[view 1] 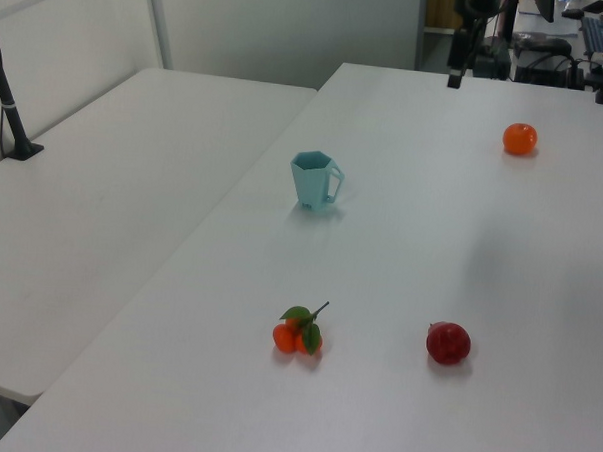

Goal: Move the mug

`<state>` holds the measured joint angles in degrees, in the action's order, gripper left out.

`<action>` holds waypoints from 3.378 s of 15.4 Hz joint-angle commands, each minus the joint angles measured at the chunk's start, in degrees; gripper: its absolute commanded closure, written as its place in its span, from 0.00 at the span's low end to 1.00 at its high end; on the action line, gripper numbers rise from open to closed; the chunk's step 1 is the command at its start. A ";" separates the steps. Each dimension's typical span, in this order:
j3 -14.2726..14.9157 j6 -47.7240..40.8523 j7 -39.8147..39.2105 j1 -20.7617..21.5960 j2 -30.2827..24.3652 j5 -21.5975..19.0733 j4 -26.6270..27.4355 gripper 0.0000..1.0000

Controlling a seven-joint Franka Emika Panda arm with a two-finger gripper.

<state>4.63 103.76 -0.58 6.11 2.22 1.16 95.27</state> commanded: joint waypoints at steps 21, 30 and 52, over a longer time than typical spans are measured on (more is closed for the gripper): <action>-0.06 45.91 3.39 4.35 29.85 0.76 -3.60 0.24; -0.06 49.44 7.09 4.53 31.35 4.72 -3.52 0.85; -0.32 47.42 16.22 4.88 -2.58 12.37 37.69 0.91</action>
<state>4.07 151.35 13.62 10.01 2.76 12.33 127.28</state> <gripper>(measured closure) 0.753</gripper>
